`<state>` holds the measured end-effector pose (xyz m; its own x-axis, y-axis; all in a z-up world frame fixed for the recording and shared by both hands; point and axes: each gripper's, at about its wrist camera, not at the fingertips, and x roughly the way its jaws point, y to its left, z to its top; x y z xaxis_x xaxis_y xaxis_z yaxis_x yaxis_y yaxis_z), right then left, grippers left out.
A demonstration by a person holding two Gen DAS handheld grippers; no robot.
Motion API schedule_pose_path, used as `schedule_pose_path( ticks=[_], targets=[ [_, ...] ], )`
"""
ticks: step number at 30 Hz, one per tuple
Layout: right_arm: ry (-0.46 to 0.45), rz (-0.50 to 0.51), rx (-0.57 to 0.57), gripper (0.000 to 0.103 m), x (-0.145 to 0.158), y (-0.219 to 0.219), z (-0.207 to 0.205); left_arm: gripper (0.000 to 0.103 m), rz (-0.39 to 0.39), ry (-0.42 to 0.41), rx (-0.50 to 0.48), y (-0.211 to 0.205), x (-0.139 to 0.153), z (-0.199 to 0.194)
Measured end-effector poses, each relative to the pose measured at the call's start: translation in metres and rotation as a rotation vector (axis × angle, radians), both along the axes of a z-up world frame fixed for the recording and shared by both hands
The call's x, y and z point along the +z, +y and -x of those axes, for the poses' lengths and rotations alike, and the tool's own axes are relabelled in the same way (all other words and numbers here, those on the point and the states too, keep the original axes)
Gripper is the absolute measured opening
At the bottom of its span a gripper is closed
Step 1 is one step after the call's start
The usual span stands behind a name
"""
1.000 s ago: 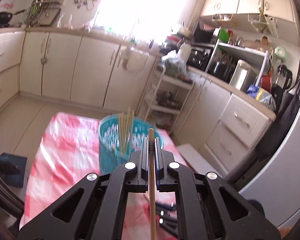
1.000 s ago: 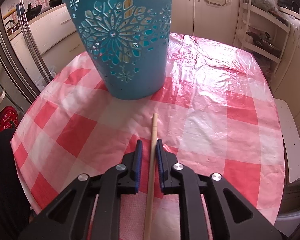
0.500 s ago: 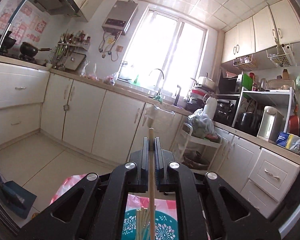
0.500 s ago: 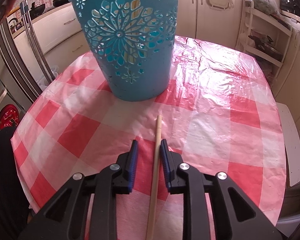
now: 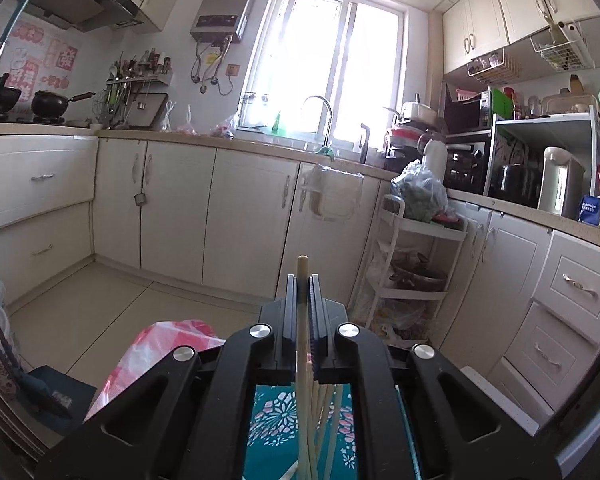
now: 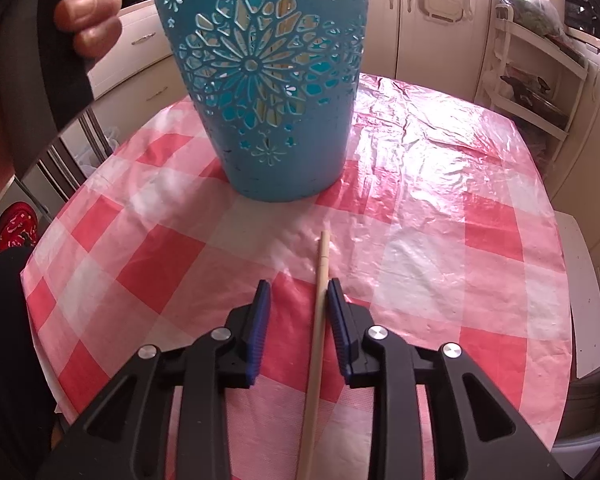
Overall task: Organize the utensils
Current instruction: 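Drop the left tool's stick into the basket while the right tool holds its stick, then carry the right tool's chopstick over the basket and open the right tool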
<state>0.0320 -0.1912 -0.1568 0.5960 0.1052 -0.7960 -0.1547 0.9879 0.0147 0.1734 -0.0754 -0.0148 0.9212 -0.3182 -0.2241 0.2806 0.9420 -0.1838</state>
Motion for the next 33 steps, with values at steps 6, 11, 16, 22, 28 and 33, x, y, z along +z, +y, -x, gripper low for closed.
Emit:
schedule_pose_path(
  ticks=[6, 11, 16, 22, 28, 33],
  targets=[
    [0.004, -0.01, -0.001, 0.03, 0.0, 0.0, -0.001, 0.008, -0.05, 0.056, -0.028, 0.005, -0.014, 0.01],
    [0.036, -0.135, -0.021, 0.03, 0.002, -0.017, -0.004, 0.046, -0.035, 0.067, 0.003, 0.031, -0.01, 0.033],
    [0.011, -0.008, 0.009, 0.029, 0.001, 0.001, 0.0, 0.064, -0.025, 0.098, 0.03, 0.065, -0.014, 0.062],
    [0.023, -0.043, -0.038, 0.014, 0.001, -0.011, -0.005, 0.07, -0.007, 0.198, 0.036, 0.094, -0.039, 0.086],
    [0.016, 0.055, -0.024, 0.006, 0.003, 0.0, 0.001, 0.071, -0.027, 0.288, 0.021, 0.096, -0.06, 0.1],
    [-0.043, -0.139, -0.035, 0.006, 0.034, -0.023, 0.02, 0.074, -0.086, 0.322, -0.01, 0.09, -0.066, 0.112]
  ],
)
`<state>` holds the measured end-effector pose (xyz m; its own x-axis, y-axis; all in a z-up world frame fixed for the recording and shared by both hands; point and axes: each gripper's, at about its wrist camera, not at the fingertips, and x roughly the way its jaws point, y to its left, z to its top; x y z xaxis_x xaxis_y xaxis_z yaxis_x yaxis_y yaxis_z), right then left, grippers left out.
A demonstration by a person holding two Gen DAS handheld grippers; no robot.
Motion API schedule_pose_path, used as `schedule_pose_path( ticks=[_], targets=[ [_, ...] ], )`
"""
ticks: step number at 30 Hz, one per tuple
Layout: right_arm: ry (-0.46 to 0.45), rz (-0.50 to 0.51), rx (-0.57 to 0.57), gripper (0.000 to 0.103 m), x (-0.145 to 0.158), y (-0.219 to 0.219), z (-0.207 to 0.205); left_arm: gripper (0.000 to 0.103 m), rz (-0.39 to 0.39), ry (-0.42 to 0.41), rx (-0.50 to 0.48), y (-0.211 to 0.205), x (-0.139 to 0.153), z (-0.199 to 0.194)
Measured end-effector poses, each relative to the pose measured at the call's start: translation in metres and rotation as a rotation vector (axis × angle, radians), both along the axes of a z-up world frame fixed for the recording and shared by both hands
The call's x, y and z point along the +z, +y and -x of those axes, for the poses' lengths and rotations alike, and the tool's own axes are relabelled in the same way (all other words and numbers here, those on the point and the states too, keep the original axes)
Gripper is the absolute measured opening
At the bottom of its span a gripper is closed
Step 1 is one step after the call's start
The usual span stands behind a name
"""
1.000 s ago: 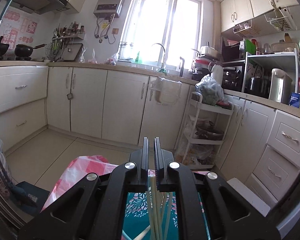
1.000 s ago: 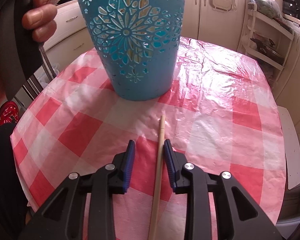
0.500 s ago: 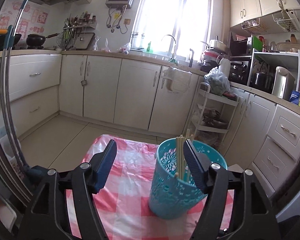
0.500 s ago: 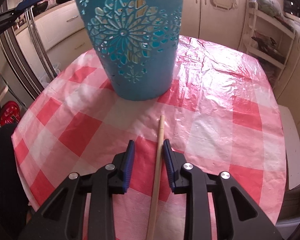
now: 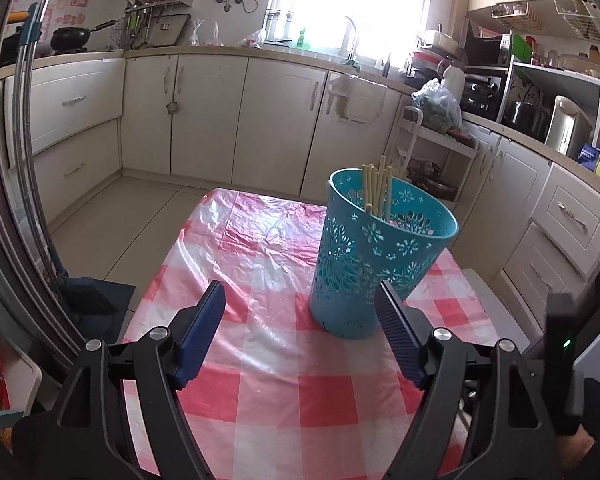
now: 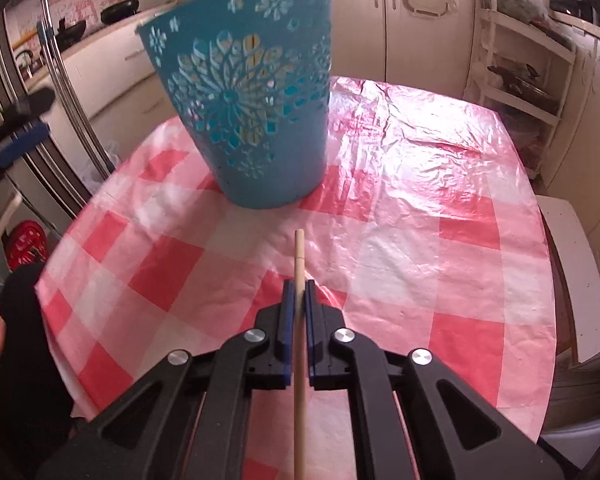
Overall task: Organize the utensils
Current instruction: 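Carry the right tool's chopstick over the basket and open the right tool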
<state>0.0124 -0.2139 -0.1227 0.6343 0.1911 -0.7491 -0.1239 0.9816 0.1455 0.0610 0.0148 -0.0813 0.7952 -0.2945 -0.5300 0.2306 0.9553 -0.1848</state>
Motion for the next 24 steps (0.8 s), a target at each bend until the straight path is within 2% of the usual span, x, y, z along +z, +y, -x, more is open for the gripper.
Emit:
schedule_pose_path(
  ticks=[5, 14, 20, 22, 24],
  targets=[
    [-0.148, -0.225, 0.038, 0.006, 0.048, -0.004, 0.017, 0.075, -0.017, 0.029, -0.011, -0.002, -0.007, 0.006],
    [-0.351, -0.399, 0.104, 0.006, 0.128, 0.007, 0.006, 0.078, -0.018, 0.063, 0.001, -0.001, -0.014, 0.006],
    [-0.574, -0.423, 0.021, 0.006, 0.186, 0.014, -0.034, 0.08, -0.003, 0.086, 0.002, 0.0, -0.021, 0.007],
    [-0.662, -0.389, -0.021, 0.006, 0.196, 0.021, -0.048, 0.08, 0.001, 0.096, 0.003, 0.001, -0.025, 0.008],
    [-0.704, -0.359, -0.065, 0.006, 0.196, 0.026, -0.065, 0.082, 0.002, 0.104, 0.004, 0.002, -0.027, 0.008]
  ],
)
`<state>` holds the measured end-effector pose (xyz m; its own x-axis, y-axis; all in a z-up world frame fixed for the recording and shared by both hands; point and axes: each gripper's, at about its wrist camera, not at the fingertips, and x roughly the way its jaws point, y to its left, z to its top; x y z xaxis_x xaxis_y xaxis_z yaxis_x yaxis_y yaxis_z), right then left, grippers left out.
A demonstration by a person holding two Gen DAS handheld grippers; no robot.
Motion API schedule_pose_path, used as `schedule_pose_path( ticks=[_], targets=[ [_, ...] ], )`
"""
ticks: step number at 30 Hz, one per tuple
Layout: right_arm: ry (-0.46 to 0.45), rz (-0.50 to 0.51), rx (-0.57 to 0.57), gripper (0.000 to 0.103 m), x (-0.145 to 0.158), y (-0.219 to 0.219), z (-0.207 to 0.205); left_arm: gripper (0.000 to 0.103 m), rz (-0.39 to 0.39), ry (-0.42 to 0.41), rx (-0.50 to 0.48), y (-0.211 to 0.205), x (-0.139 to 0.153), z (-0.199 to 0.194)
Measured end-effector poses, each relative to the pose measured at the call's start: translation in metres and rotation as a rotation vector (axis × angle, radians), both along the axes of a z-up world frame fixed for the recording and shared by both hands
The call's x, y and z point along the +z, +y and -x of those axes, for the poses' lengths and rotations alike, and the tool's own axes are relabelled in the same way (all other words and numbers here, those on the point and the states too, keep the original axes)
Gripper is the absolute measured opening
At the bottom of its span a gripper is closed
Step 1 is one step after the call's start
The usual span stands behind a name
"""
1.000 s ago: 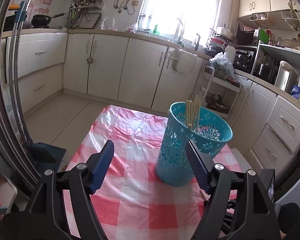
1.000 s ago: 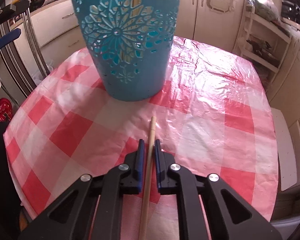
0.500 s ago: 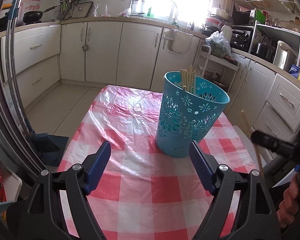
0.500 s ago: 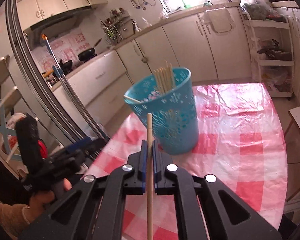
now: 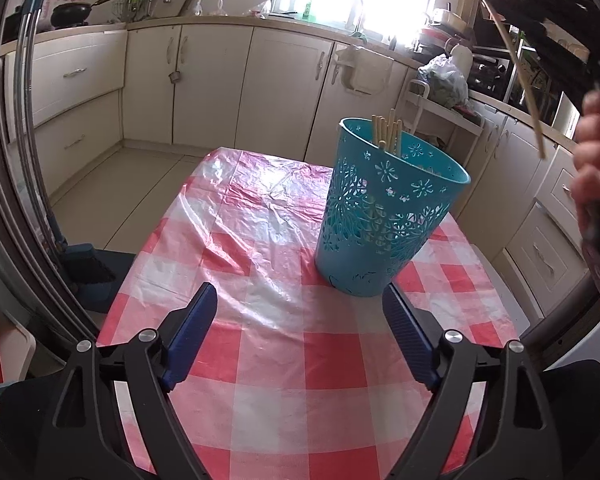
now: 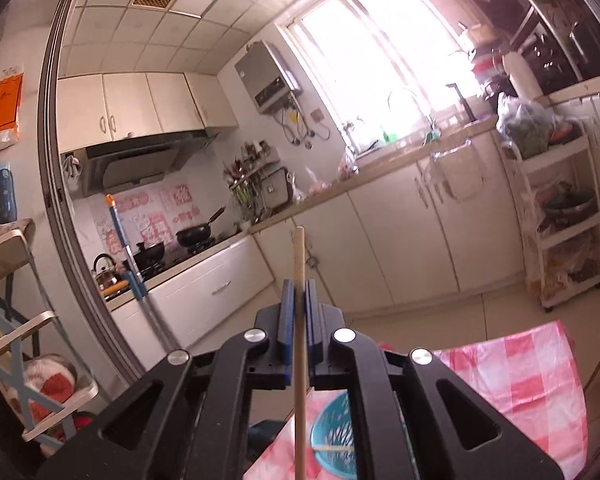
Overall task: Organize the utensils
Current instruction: 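Carry the right tool's chopstick over the basket and open the right tool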
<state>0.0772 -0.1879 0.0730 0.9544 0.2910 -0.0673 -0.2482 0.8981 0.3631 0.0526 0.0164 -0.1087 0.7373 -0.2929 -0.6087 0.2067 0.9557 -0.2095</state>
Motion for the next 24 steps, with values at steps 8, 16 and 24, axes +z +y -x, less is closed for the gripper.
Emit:
schedule_pose_path(
  ticks=[8, 16, 24],
  targets=[
    [0.036, 0.101, -0.162, 0.006, -0.051, 0.004, -0.036, 0.085, 0.006, 0.005, 0.032, 0.01, -0.004, -0.003],
    [0.156, 0.194, -0.125, 0.007, -0.088, 0.003, -0.025, 0.09, 0.004, 0.021, 0.053, 0.014, 0.001, -0.008],
    [0.29, 0.197, -0.081, 0.066, -0.077, -0.005, 0.04, 0.096, -0.049, 0.003, 0.064, 0.009, 0.044, 0.004]
  ],
)
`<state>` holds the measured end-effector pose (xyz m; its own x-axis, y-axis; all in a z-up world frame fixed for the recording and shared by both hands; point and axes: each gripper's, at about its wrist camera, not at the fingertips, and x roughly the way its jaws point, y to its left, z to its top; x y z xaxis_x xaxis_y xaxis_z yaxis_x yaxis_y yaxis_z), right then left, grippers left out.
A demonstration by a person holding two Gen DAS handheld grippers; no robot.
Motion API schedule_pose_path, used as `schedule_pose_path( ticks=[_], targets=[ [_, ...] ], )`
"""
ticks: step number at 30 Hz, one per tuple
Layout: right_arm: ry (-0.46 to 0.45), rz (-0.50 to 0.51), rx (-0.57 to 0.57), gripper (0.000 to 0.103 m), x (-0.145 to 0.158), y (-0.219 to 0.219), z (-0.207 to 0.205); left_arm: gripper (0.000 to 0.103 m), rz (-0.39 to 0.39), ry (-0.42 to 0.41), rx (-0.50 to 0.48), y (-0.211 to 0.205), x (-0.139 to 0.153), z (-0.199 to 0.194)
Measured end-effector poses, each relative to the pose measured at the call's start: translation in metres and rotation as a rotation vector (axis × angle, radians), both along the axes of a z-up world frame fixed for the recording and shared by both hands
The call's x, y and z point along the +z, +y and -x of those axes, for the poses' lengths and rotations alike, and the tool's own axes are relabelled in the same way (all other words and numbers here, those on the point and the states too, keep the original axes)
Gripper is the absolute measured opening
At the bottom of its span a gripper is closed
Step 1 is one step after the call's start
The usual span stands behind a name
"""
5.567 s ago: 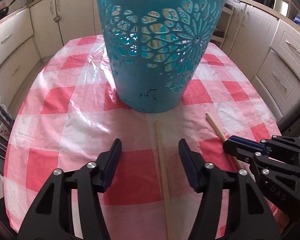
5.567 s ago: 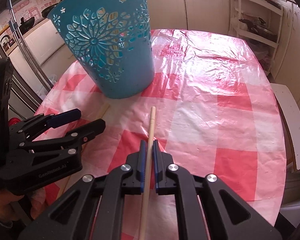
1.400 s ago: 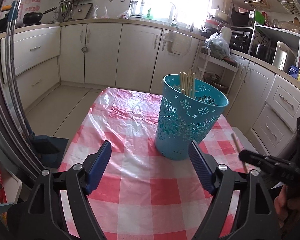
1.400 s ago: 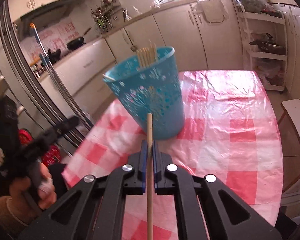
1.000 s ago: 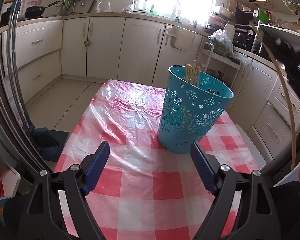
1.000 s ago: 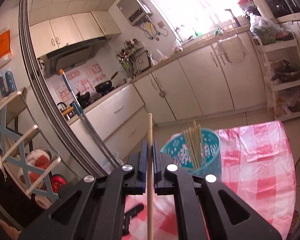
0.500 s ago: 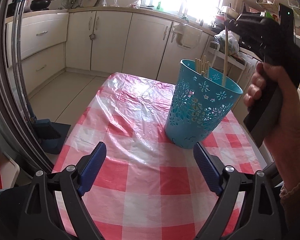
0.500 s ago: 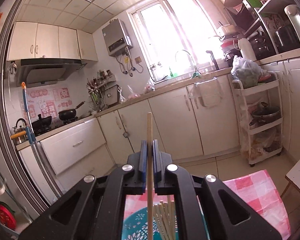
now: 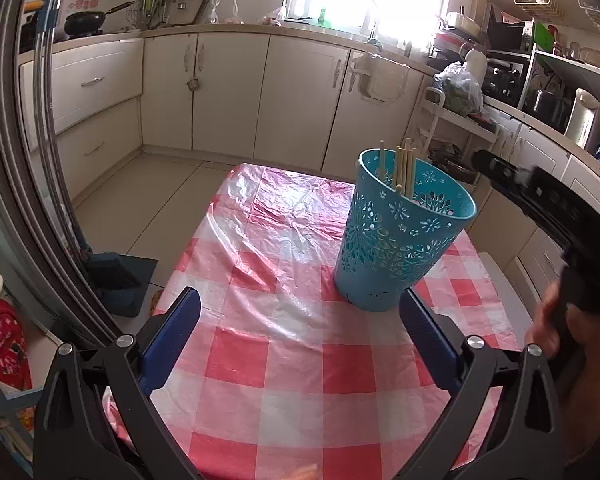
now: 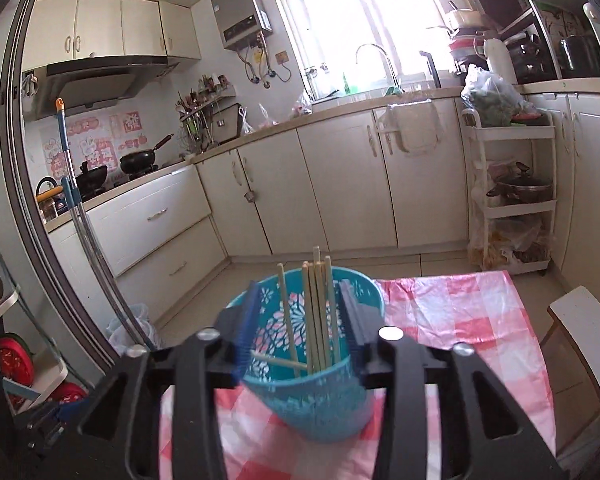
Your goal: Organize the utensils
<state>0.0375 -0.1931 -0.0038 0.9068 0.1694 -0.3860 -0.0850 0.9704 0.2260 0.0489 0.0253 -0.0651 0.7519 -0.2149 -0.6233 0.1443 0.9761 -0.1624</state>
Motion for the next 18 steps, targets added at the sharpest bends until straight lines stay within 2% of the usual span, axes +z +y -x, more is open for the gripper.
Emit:
schedule_pose_path(
  ticks=[1, 3, 5, 8, 11, 14, 18],
  targets=[
    [0.022, 0.0, -0.007, 0.07, 0.003, -0.001, 0.012, 0.096, -0.005, 0.004, 0.0, -0.001, 0.006, 0.002],
    [0.062, 0.011, -0.026, 0.086, 0.01, -0.002, 0.035, 0.096, -0.018, -0.001, 0.003, -0.002, 0.021, 0.008],
    [0.095, 0.024, -0.063, 0.096, 0.015, -0.002, 0.055, 0.096, -0.012, -0.032, -0.009, -0.002, 0.036, 0.02],
    [0.148, 0.013, -0.093, 0.096, 0.024, -0.001, 0.085, 0.096, -0.02, -0.067, -0.014, -0.003, 0.057, 0.041],
    [0.194, -0.019, -0.139, 0.096, 0.035, 0.001, 0.11, 0.096, -0.075, -0.022, -0.036, -0.006, 0.072, 0.057],
    [0.182, -0.034, -0.149, 0.096, 0.049, 0.009, 0.132, 0.096, -0.137, -0.021, -0.028, -0.006, 0.085, 0.079],
    [0.152, -0.04, -0.147, 0.096, 0.065, 0.026, 0.161, 0.096, -0.14, -0.037, -0.017, 0.005, 0.099, 0.112]
  ],
)
